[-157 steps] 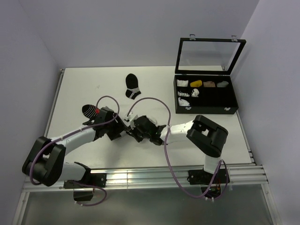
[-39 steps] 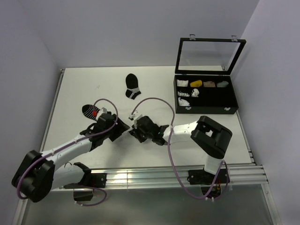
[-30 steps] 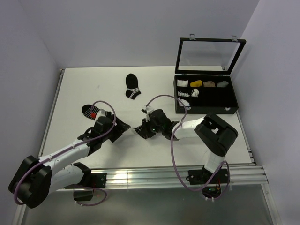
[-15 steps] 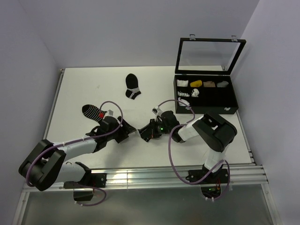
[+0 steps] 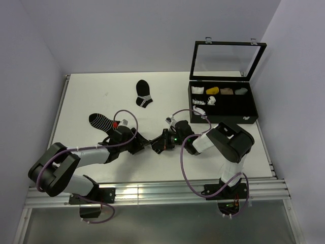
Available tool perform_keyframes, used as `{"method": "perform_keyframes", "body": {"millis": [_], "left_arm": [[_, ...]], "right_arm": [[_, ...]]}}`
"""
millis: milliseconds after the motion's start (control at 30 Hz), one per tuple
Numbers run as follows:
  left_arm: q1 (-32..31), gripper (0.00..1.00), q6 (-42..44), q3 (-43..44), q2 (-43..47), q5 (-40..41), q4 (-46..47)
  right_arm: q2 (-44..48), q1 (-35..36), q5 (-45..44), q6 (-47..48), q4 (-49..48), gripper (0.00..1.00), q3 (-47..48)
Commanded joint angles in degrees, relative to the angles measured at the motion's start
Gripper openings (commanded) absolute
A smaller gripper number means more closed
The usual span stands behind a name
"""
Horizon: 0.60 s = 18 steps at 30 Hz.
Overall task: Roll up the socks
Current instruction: Roll the sock at the center of the board.
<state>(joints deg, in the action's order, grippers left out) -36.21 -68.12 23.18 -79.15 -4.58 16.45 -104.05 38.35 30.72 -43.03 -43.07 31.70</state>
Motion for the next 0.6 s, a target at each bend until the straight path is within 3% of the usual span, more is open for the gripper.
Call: {"method": "perform_keyframes", "body": {"millis": [0,333,433,567], "left_arm": [[-0.36,0.55,2.02,1.69,-3.36,0.36,0.16],[-0.62,0.42,2.46,3.89,-7.50,0.36,-0.19],[-0.71,0.32,2.99,4.24,-7.94,-0.25,-0.19],[-0.80,0.03,3.69,4.94,-8.04,0.18,-1.33]], "right_arm": [[-0.71,-0.47,-0.05,0.05,-0.79,0.00,-0.50],[-0.45,-0.38,0.66,1.36,0.09,0.00,0.11],[0.42,-0.38,-0.22,2.50,2.46,0.02,0.81],[4.37,-0.29,-3.20,5.31,5.70,0.23,0.38]]}}
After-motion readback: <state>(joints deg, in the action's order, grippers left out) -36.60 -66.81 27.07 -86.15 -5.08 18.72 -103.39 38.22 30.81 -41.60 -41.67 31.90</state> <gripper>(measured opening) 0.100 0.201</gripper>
